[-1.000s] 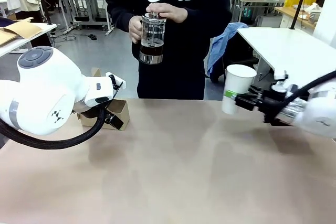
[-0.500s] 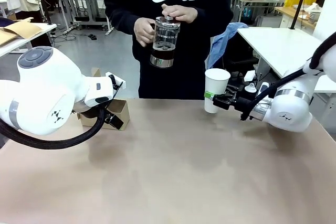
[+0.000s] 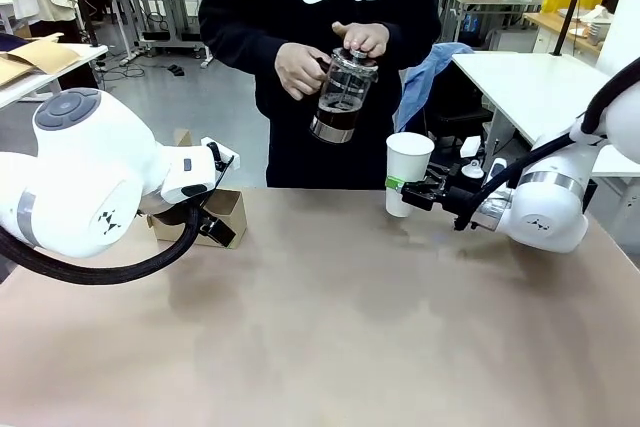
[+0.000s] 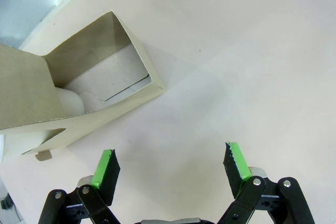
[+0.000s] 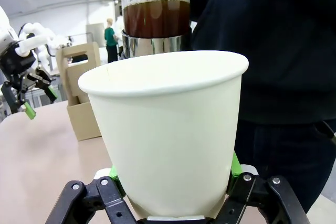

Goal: Pour a drink into a cup and package it in a carrier.
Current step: Pick up the 600 ml Paper Cup and place it in the middle top area of the table, then when a person places the Paper Cup Lid on the 600 ml Paper Cup , lift the 600 ml Paper Cup.

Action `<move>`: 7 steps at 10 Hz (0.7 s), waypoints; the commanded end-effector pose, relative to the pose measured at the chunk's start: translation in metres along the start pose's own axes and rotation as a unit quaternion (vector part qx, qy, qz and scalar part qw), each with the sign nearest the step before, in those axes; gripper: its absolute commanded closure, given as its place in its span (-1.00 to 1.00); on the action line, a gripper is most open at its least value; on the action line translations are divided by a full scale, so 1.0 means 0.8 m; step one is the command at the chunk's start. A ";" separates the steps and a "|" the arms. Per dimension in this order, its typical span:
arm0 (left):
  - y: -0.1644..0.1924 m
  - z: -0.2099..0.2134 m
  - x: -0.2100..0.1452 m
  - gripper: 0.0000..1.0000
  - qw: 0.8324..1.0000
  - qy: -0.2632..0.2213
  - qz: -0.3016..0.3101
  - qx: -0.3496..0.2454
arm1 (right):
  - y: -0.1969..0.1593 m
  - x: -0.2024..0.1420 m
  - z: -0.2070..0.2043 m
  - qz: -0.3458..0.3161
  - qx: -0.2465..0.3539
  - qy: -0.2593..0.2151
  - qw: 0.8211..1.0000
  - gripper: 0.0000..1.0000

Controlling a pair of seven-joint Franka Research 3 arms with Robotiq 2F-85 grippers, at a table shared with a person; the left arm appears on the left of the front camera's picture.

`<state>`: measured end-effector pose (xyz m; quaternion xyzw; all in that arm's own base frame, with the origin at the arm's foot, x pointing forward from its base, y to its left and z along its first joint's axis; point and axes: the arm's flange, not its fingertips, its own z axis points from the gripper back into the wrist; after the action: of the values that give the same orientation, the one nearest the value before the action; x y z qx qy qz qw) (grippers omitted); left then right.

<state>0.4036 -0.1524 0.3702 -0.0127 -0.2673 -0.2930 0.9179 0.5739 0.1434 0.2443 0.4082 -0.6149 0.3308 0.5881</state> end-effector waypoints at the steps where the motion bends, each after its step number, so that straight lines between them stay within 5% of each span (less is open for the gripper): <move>1: 0.000 0.000 0.000 -1.00 1.000 0.000 0.001 -0.001 | 0.000 0.001 0.000 -0.001 -0.002 -0.001 1.000 -0.61; 7: 0.000 0.000 0.000 -1.00 1.000 0.000 0.001 -0.001 | 0.000 0.001 0.000 -0.001 -0.002 -0.001 1.000 -0.61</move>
<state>0.4036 -0.1524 0.3702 -0.0127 -0.2673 -0.2930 0.9179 0.5740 0.1430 0.2442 0.4080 -0.6149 0.3307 0.5883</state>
